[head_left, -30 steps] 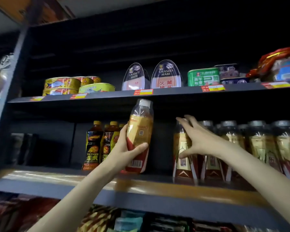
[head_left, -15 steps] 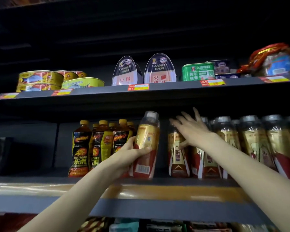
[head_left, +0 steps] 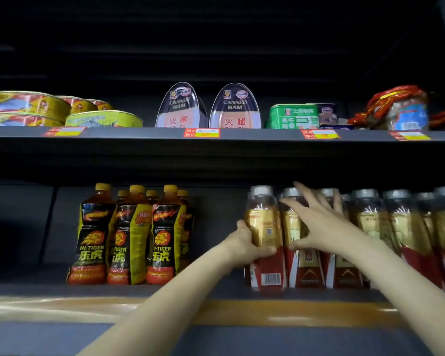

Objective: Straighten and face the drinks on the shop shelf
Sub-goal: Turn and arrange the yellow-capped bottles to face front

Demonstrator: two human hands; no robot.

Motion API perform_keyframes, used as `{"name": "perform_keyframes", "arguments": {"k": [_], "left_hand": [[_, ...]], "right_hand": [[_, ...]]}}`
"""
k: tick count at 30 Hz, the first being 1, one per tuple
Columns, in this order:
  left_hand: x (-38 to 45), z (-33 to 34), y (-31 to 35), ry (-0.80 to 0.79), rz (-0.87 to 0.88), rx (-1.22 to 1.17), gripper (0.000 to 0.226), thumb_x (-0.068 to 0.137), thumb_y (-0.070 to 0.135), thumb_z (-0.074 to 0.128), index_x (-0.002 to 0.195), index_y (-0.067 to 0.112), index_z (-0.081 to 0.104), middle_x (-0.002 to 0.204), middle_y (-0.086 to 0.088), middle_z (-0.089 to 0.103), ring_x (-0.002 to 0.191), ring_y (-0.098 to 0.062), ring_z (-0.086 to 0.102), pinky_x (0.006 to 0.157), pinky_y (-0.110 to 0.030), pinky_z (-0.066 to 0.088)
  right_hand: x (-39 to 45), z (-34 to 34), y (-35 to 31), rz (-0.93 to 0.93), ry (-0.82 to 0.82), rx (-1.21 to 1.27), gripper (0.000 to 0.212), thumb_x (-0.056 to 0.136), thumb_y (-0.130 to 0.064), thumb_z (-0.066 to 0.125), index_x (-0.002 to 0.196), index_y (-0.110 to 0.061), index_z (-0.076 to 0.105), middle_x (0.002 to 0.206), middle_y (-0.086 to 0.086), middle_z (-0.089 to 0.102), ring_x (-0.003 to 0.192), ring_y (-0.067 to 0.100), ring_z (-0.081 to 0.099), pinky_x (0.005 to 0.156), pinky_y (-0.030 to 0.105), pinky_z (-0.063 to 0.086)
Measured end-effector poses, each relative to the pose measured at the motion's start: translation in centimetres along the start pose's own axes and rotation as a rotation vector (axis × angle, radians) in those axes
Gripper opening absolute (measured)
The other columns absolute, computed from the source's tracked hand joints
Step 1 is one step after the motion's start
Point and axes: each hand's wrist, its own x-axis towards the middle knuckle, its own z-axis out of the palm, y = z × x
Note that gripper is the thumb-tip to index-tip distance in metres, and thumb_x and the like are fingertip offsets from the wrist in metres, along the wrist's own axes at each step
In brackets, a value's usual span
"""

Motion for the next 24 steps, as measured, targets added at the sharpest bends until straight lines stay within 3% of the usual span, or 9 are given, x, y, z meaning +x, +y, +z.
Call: {"name": "perform_keyframes", "arguments": {"k": [4, 6, 9, 11, 14, 17, 19, 24], "left_hand": [[-0.8, -1.4, 0.4, 0.025, 0.048, 0.137, 0.087, 0.082, 0.038, 0.067, 0.144, 0.011, 0.012, 0.139, -0.009, 0.045, 0.124, -0.022, 0.048, 0.100, -0.030, 0.042], [-2.1, -3.8, 0.5, 0.152, 0.132, 0.264, 0.087, 0.084, 0.039, 0.064, 0.147, 0.011, 0.010, 0.147, -0.012, 0.035, 0.132, -0.023, 0.038, 0.103, -0.028, 0.035], [-4.8, -8.6, -1.2, 0.319, 0.293, 0.461, 0.069, 0.088, 0.035, 0.060, 0.144, 0.016, 0.025, 0.145, -0.009, 0.038, 0.130, -0.021, 0.040, 0.102, -0.026, 0.033], [-6.7, -11.6, -3.5, 0.355, 0.306, 0.544, 0.058, 0.090, 0.033, 0.056, 0.140, 0.017, 0.031, 0.141, -0.006, 0.041, 0.127, -0.020, 0.043, 0.098, -0.026, 0.035], [-8.8, -15.3, -7.0, 0.368, 0.244, 0.613, 0.057, 0.092, 0.033, 0.053, 0.141, 0.017, 0.030, 0.142, -0.006, 0.040, 0.128, -0.022, 0.042, 0.101, -0.030, 0.037], [-10.4, -17.7, -10.0, 0.432, 0.205, 0.699, 0.059, 0.093, 0.035, 0.049, 0.144, 0.020, 0.022, 0.141, -0.003, 0.041, 0.125, -0.024, 0.045, 0.100, -0.038, 0.040], [-11.2, -18.5, -11.9, 0.474, 0.165, 0.794, 0.057, 0.094, 0.035, 0.045, 0.143, 0.020, 0.019, 0.136, -0.003, 0.045, 0.121, -0.026, 0.047, 0.097, -0.039, 0.040], [-11.4, -18.4, -14.2, 0.564, 0.156, 0.623, 0.054, 0.094, 0.028, 0.042, 0.142, 0.014, 0.021, 0.126, -0.006, 0.053, 0.110, -0.028, 0.053, 0.093, -0.039, 0.039]], "right_hand": [[-1.0, -0.9, -1.2, -0.005, 0.057, -0.012, 0.086, 0.082, -0.047, 0.065, 0.149, -0.033, 0.014, 0.158, 0.001, -0.008, 0.145, 0.026, -0.010, 0.112, 0.057, -0.007], [-1.3, -1.8, -2.5, -0.027, 0.114, 0.054, 0.078, 0.084, -0.047, 0.062, 0.148, -0.031, 0.019, 0.158, 0.000, -0.001, 0.145, 0.023, -0.006, 0.115, 0.053, -0.004], [-1.1, -2.9, -5.9, -0.087, 0.236, 0.201, 0.070, 0.085, -0.044, 0.062, 0.144, -0.029, 0.029, 0.155, 0.001, 0.014, 0.144, 0.021, 0.006, 0.117, 0.046, 0.000], [-0.1, -3.4, -9.1, -0.153, 0.247, 0.314, 0.069, 0.083, -0.043, 0.065, 0.142, -0.028, 0.034, 0.151, 0.003, 0.022, 0.140, 0.024, 0.018, 0.117, 0.044, 0.011], [2.5, -3.0, -15.3, -0.204, 0.069, 0.442, 0.081, 0.081, -0.043, 0.069, 0.147, -0.029, 0.024, 0.152, 0.008, 0.019, 0.139, 0.032, 0.023, 0.114, 0.048, 0.020], [5.6, -1.0, -20.7, -0.170, -0.076, 0.609, 0.101, 0.078, -0.039, 0.074, 0.149, -0.039, 0.002, 0.158, 0.012, -0.001, 0.142, 0.042, 0.011, 0.113, 0.057, 0.021], [7.2, 0.5, -22.9, -0.098, -0.075, 0.731, 0.109, 0.077, -0.034, 0.076, 0.148, -0.042, -0.006, 0.159, 0.012, -0.008, 0.143, 0.043, 0.004, 0.113, 0.058, 0.021], [8.0, 1.9, -24.1, 0.048, -0.005, 0.814, 0.110, 0.074, -0.030, 0.079, 0.147, -0.045, -0.002, 0.160, 0.010, 0.003, 0.143, 0.039, 0.013, 0.111, 0.051, 0.024]]}}
